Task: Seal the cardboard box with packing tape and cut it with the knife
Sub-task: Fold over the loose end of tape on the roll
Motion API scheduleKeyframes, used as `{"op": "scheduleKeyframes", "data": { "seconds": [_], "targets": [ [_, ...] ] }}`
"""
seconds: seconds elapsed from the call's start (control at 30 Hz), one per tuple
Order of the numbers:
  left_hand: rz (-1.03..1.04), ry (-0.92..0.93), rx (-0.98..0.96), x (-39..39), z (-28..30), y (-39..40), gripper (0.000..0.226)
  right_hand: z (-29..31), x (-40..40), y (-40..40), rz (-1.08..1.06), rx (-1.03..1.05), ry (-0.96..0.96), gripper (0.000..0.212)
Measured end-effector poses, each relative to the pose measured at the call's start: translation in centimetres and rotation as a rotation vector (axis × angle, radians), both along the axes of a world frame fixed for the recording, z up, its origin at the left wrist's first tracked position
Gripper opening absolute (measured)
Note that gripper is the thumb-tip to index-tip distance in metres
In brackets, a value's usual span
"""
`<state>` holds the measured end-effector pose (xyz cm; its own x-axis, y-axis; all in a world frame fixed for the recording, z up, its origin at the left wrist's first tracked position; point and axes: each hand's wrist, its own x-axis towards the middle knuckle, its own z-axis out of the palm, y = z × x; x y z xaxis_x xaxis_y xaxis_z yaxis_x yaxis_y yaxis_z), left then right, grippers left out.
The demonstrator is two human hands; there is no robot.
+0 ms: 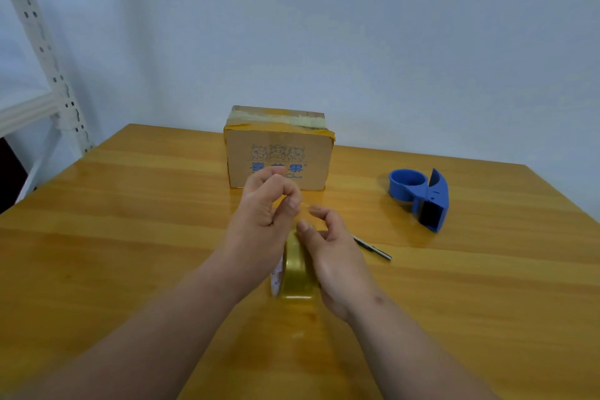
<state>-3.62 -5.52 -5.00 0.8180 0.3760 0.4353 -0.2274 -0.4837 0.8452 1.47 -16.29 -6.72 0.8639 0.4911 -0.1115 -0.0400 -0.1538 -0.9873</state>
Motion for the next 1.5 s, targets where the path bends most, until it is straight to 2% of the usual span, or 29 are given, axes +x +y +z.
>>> {"op": "scheduleKeyframes", "data": {
  "seconds": [0.1,0.27,0.37,0.47,0.6,0.87,1.2,1.27,1.4,1.5],
  "targets": [
    [0.034,0.031,0.013,0.1,0.6,-0.1,0.025,-0.1,0.2,0.1,-0.023,-0.004,-0.012,0.027],
    [0.058,0.136,-0.086,0.2,1.1,1.1,0.016,0.5,0.4,-0.8,0.062,-0.153,-0.203,0.046],
    [0.034,0.166,-0.108,-0.1,1.3,1.2,0.015,1.0,0.7,-1.3,0.015,-0.145,-0.298,0.051],
    [0.019,0.176,-0.213,-0.3,1.7,1.0,0.017,2.1,0.9,-1.3,-0.052,-0.034,-0.369,0.040],
    [-0.016,0.214,-0.214,-0.6,2.0,1.3,0.016,3.5,1.1,-0.8,-0.062,0.058,-0.428,0.018],
    [-0.043,0.213,-0.219,-0.8,1.9,1.9,0.014,3.5,1.9,-0.6,-0.014,-0.093,-0.527,0.017],
    [-0.032,0.205,-0.201,-0.4,1.2,2.3,0.024,3.9,2.4,-0.7,0.063,0.002,-0.405,0.020],
    [-0.020,0.216,-0.178,-0.3,1.1,2.3,0.032,3.8,2.4,-0.5,0.059,-0.007,-0.409,0.021],
    [-0.023,0.207,-0.336,-0.4,1.4,2.7,0.076,3.8,2.4,-0.3,0.088,-0.011,-0.372,0.018],
    [-0.051,0.193,-0.351,-0.7,1.7,2.7,0.081,3.6,2.6,-0.3,0.108,0.003,-0.346,0.013]
  ]
}}
